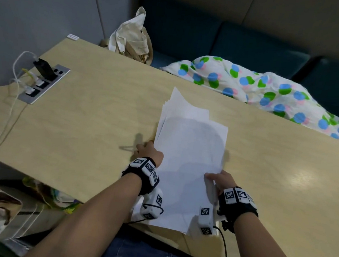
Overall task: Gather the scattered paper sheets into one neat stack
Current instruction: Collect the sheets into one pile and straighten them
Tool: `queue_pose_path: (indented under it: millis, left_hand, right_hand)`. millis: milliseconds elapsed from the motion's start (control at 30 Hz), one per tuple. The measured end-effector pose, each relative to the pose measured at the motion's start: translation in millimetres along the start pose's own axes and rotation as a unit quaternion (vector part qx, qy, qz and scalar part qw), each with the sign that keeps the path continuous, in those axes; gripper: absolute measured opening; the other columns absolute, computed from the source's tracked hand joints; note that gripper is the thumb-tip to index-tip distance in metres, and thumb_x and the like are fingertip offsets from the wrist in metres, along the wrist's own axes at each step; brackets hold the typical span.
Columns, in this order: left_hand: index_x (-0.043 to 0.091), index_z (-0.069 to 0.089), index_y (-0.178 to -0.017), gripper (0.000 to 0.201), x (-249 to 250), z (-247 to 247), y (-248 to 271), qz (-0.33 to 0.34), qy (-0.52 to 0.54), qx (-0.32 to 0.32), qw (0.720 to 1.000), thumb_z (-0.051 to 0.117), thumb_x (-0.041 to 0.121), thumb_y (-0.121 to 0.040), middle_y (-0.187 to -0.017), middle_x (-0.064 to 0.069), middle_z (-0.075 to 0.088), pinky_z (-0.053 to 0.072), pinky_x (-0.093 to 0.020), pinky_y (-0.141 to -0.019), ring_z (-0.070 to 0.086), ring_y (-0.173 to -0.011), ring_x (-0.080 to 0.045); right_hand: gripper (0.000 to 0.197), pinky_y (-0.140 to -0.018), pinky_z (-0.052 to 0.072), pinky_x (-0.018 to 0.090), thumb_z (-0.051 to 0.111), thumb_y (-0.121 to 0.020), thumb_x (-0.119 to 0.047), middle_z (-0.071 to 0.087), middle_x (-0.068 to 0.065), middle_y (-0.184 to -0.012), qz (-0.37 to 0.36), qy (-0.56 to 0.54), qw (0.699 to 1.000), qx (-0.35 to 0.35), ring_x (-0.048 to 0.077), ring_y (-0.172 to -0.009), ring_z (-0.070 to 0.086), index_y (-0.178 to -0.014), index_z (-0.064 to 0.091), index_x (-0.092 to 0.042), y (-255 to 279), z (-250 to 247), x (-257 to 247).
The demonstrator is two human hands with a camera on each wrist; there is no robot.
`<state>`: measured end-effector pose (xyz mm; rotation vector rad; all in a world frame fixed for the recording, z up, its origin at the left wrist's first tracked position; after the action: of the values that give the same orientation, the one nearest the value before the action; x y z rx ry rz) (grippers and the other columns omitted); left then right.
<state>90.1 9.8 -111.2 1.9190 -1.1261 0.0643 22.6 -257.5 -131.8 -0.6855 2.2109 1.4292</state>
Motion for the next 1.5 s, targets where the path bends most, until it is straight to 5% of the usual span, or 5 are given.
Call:
queue_pose_path:
  millis: [133,500,667,967,1500]
  left_hand:
    - [0.014,0.033,-0.142,0.063,9,-6,0,0.006,0.054,-0.023,0.998,0.055,0.018,-0.084,-0.145,-0.013,0.038,0.044,-0.041,-0.103,0.049,-0.124,-0.036]
    - [0.013,0.055,-0.130,0.045,-7,-8,13,-0.042,0.183,-0.161,0.969,0.064,0.024,-0.087,-0.145,-0.010,0.044,0.032,-0.034,-0.101,0.045,-0.128,-0.030]
    - [-0.001,0.049,-0.130,0.062,-15,-19,26,-0.047,0.221,-0.081,0.971,0.074,0.023,-0.079,-0.131,-0.019,0.055,0.044,-0.035,-0.085,0.057,-0.113,-0.034]
    - [-0.005,0.047,-0.127,0.055,78,-91,76,0.164,0.360,0.087,0.914,0.070,0.020,-0.083,-0.119,-0.008,0.057,0.042,-0.025,-0.082,0.055,-0.106,-0.022]
    - [0.005,0.060,-0.121,0.100,95,-124,69,0.242,0.436,0.055,0.865,0.095,0.039,-0.033,-0.112,-0.008,0.071,0.052,-0.042,-0.097,0.068,-0.103,-0.025]
  right_hand:
    - [0.041,-0.089,0.051,0.044,0.062,-0.081,0.007,0.066,0.017,-0.108,-0.027,-0.037,0.999,0.003,0.035,-0.097,0.062,-0.120,0.060,-0.002,0,0,-4]
    - [0.033,-0.066,0.056,0.034,0.057,-0.078,0.019,0.067,0.007,-0.080,-0.130,-0.117,0.983,-0.050,0.027,-0.072,0.063,-0.092,0.065,-0.010,16,0,-40]
    - [0.038,-0.050,0.056,0.025,0.056,-0.076,0.022,0.071,0.001,-0.064,-0.148,-0.167,0.974,-0.031,0.024,-0.066,0.062,-0.102,0.063,-0.005,26,-19,-46]
    - [0.031,-0.073,0.049,0.037,0.063,-0.076,0.015,0.071,-0.002,-0.069,-0.287,-0.265,0.918,0.073,0.025,-0.077,0.059,-0.078,0.066,-0.016,59,-63,-123]
    - [0.057,-0.065,0.055,0.017,0.064,-0.075,0.015,0.064,0.003,-0.098,-0.395,-0.334,0.853,0.068,0.014,-0.085,0.064,-0.127,0.047,-0.002,114,-88,-169]
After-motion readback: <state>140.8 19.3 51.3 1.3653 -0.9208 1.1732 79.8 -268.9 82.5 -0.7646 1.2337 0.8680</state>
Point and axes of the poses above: each hand's wrist, its own y-axis away from the middle knuckle, its own z-axis out of the palm, x = y × z, the point moved 8 cm from there along -y, towards the middle knuckle
